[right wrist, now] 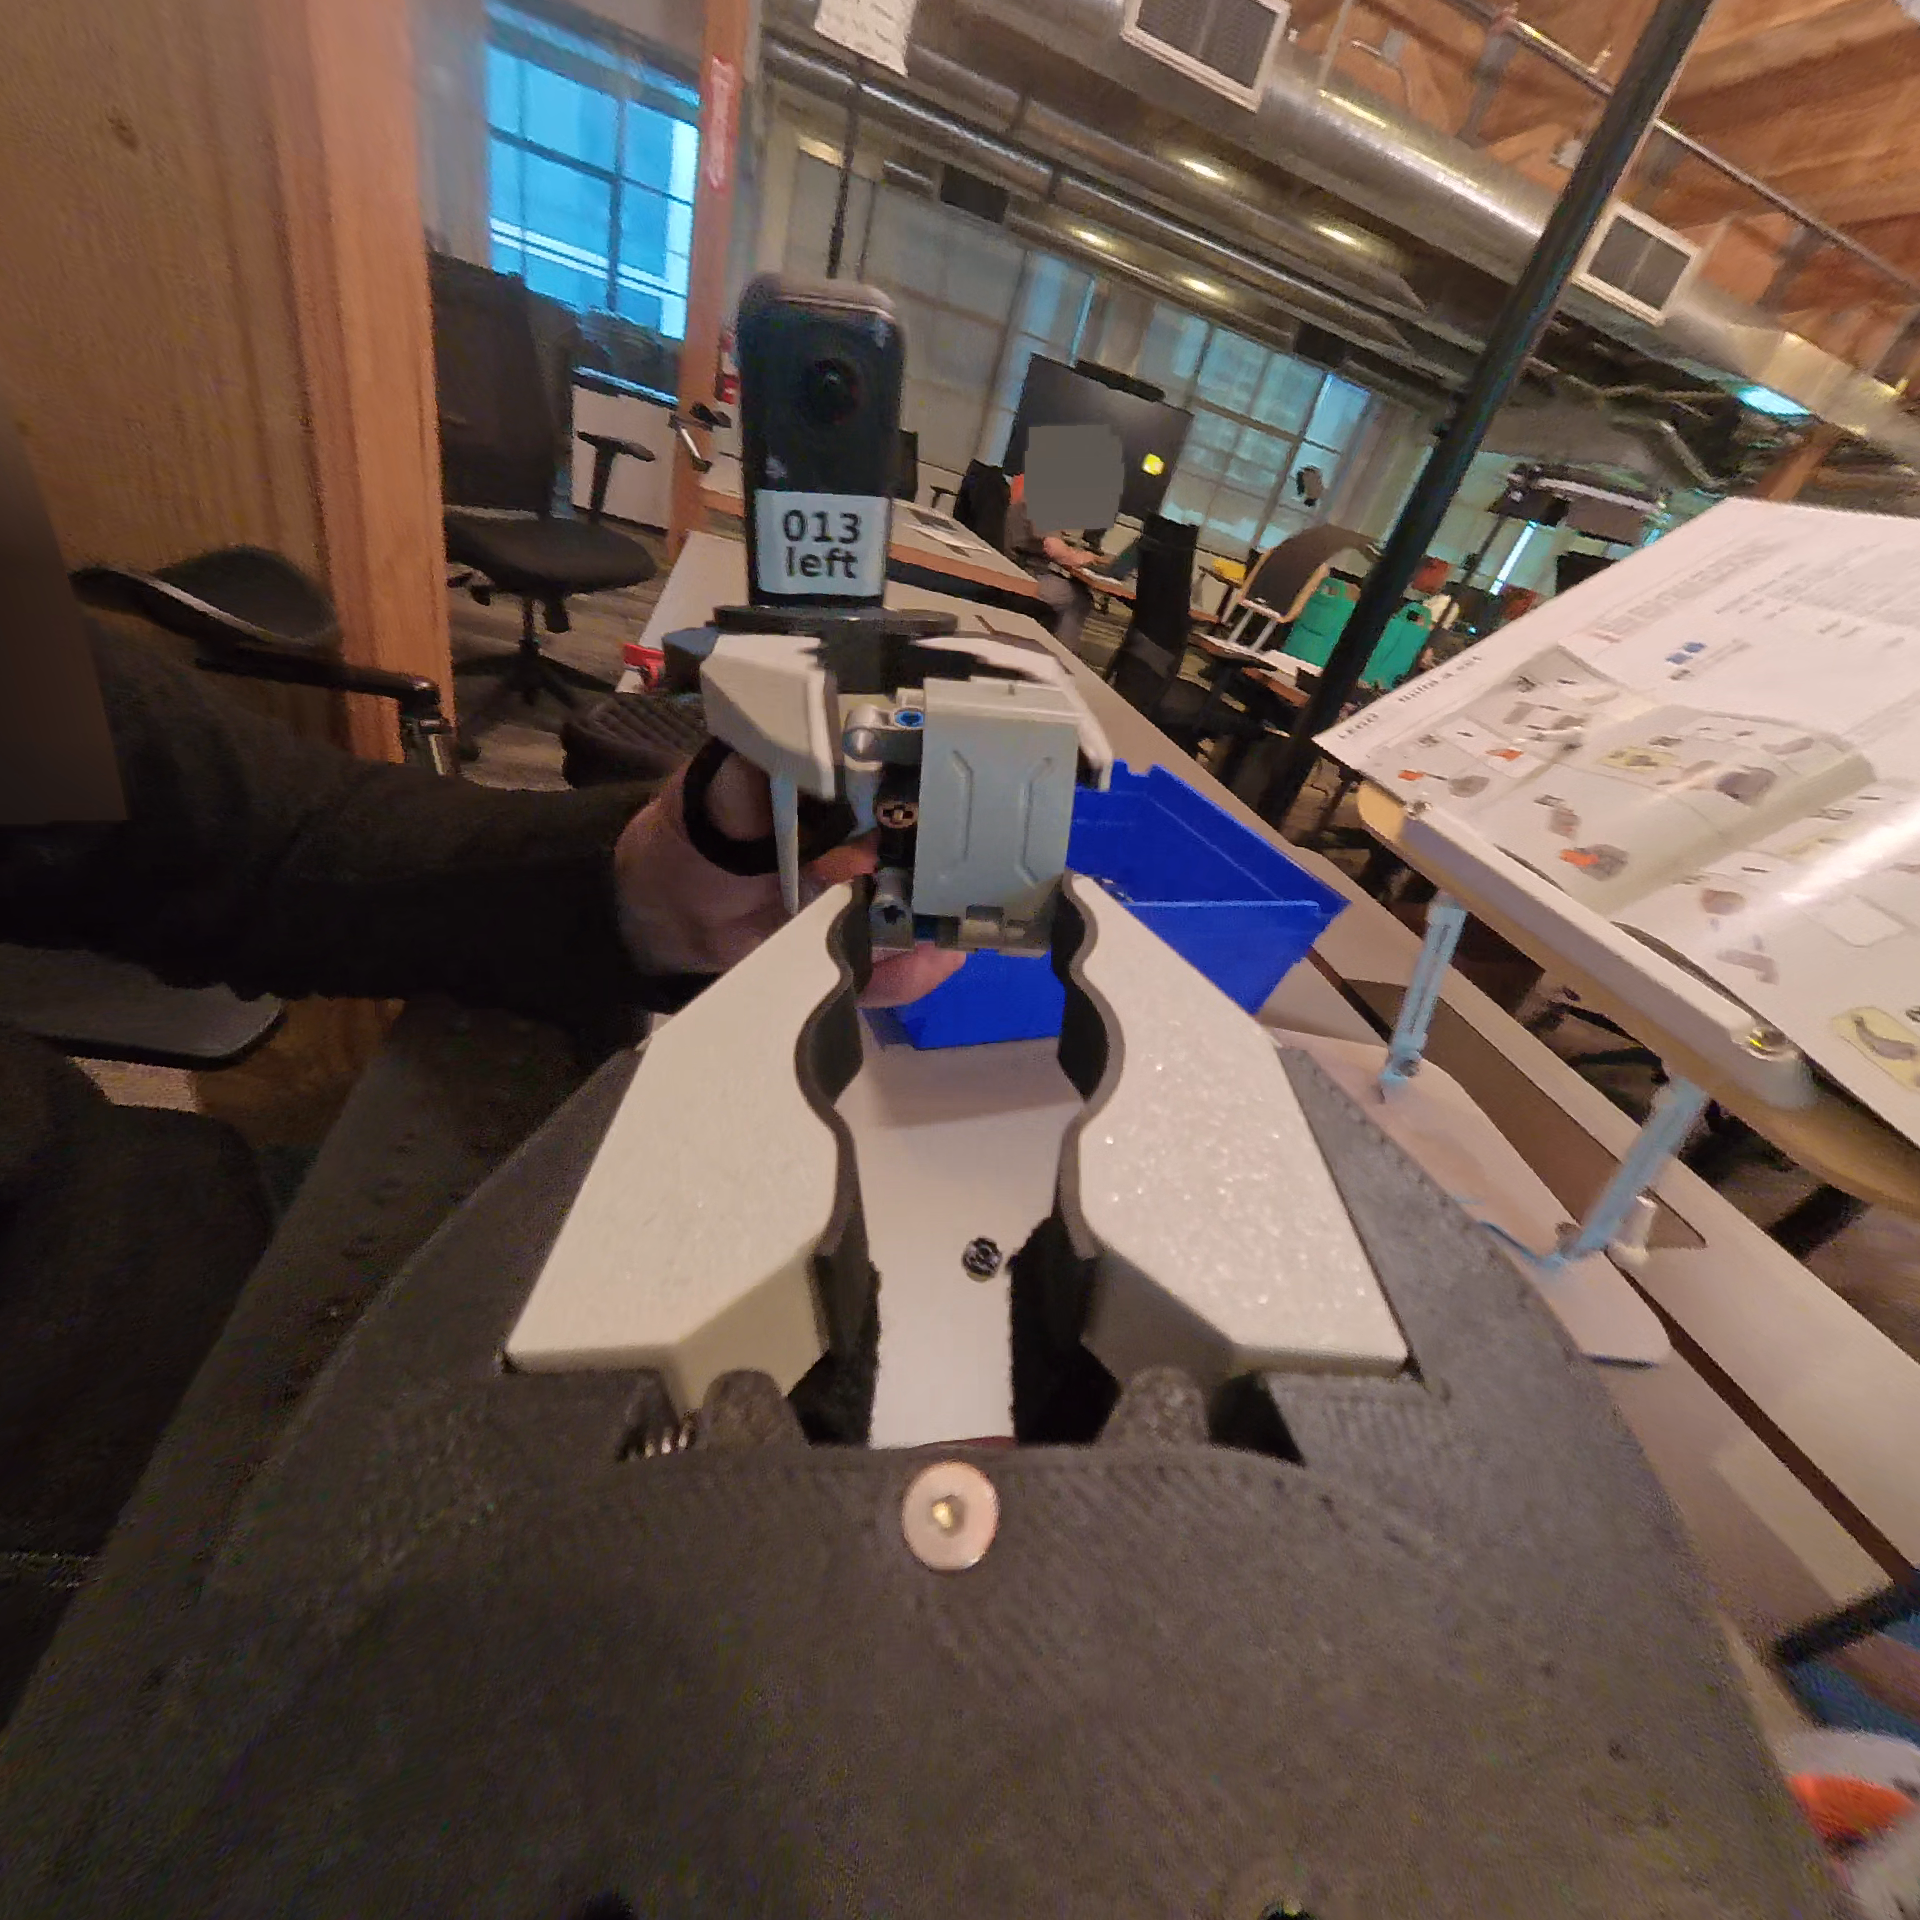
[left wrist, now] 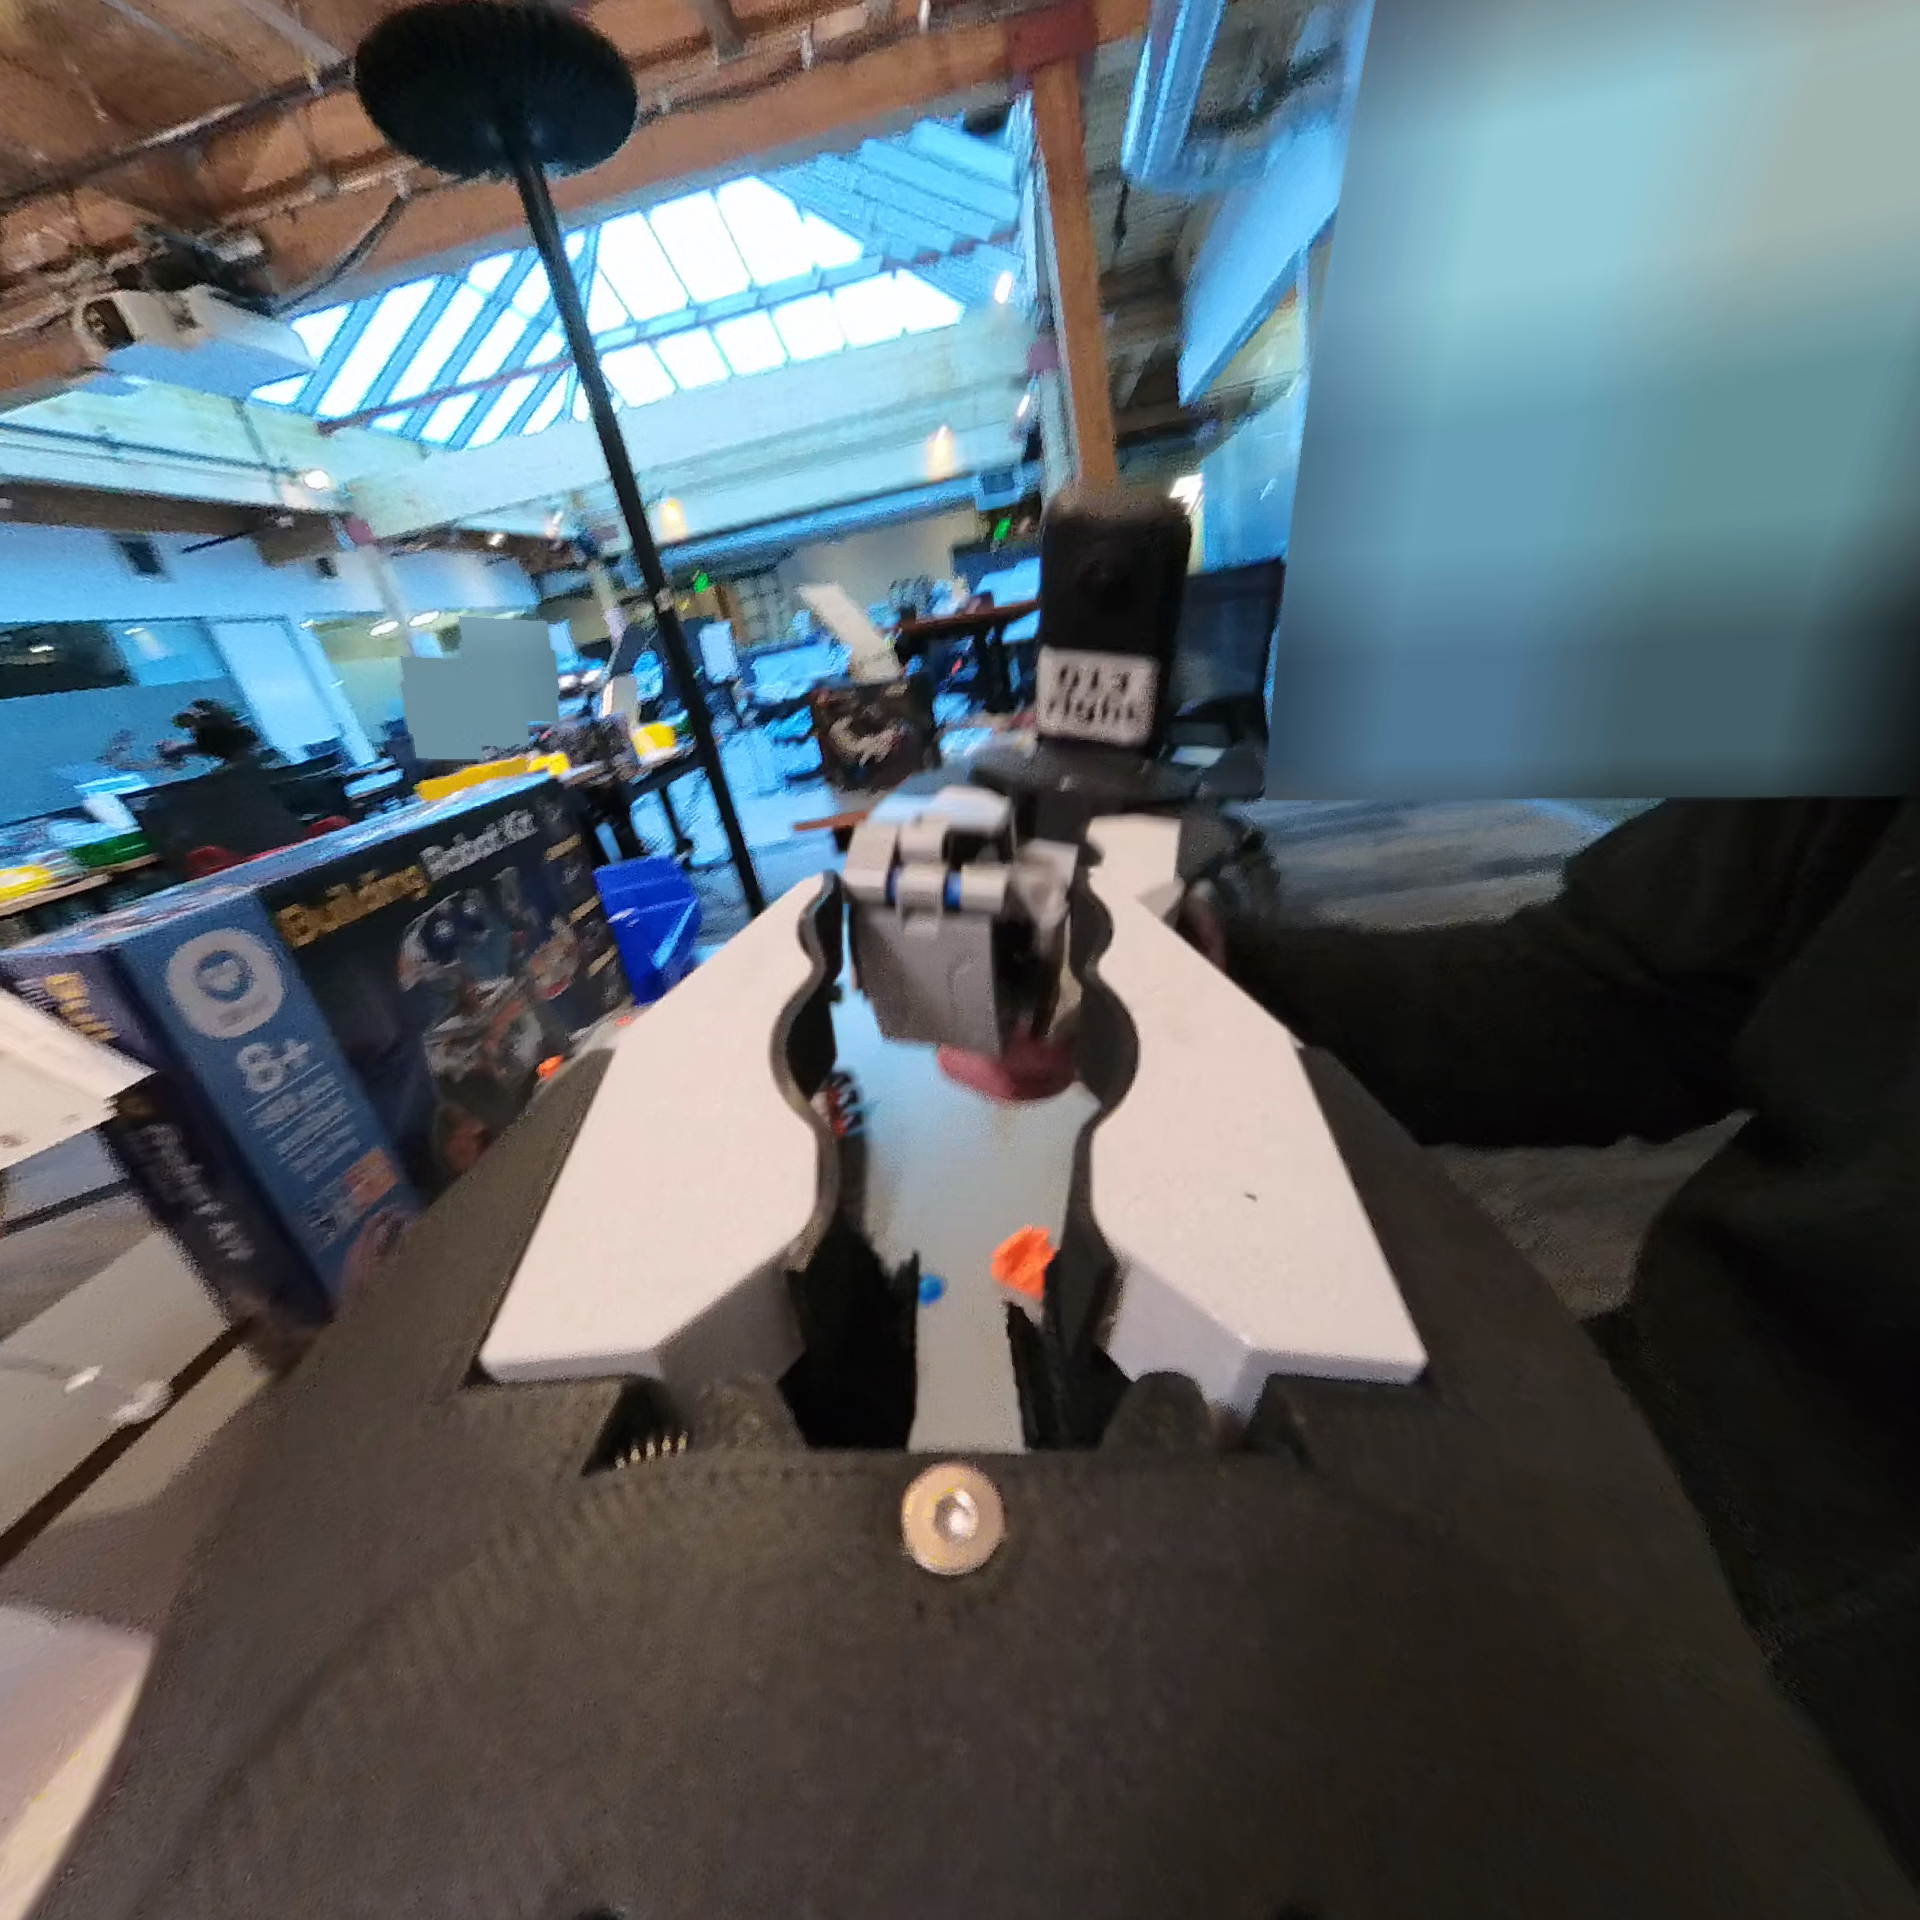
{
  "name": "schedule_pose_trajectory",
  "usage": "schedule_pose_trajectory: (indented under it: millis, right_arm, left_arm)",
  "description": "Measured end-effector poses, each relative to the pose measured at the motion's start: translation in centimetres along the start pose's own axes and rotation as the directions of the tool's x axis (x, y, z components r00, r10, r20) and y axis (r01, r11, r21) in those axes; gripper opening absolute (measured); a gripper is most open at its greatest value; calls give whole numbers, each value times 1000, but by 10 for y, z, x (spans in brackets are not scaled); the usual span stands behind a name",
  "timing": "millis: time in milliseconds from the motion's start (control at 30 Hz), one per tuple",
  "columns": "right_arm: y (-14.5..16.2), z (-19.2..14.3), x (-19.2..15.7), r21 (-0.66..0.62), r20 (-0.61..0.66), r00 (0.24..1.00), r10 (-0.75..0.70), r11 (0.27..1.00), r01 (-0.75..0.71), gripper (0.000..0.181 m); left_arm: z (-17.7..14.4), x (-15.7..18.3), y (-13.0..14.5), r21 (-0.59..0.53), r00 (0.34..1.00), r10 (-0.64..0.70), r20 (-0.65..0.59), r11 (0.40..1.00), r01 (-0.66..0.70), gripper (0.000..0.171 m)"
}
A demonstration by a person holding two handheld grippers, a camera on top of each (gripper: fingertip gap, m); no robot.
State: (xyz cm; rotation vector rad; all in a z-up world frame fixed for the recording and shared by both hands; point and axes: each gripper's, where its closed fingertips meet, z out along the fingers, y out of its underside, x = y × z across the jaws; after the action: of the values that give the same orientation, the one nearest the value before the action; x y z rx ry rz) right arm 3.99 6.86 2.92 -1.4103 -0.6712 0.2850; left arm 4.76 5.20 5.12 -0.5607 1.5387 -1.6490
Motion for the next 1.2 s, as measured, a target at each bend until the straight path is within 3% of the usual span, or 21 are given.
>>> schedule_pose_trajectory:
  millis: [167,233,333,400,467,767,1067,1200]
  right_arm:
    - [12,-1,7,-70,-26,999,38,997,-40,32]
    - [15,0,14,-99,-93,996,-3,995,-7,32]
    - [19,-2,26,-136,-191,980,-60,990,34,32]
    - [20,-4,28,-157,-213,972,-99,985,66,32]
    - [22,-5,32,-180,-246,961,-128,980,84,32]
    - [22,-3,36,-204,-298,940,-165,973,106,32]
    - [18,-6,29,-184,-227,964,-140,978,99,31]
    - [14,-5,28,-146,-220,970,-101,987,69,31]
  left_arm:
    - [0,-6,10,-108,993,112,48,989,-106,45]
    - [0,-13,18,-140,990,120,77,984,-108,47]
    - [-2,-22,17,-109,991,75,112,992,-63,47]
    - [-4,-25,15,-102,985,104,140,991,-90,34]
    - [-3,-25,15,-122,978,139,155,985,-120,33]
    - [-6,-31,18,-170,957,197,215,972,-162,26]
    - [-7,-27,19,-158,982,125,143,982,-102,26]
    - [-7,-30,18,-100,992,8,123,995,5,26]
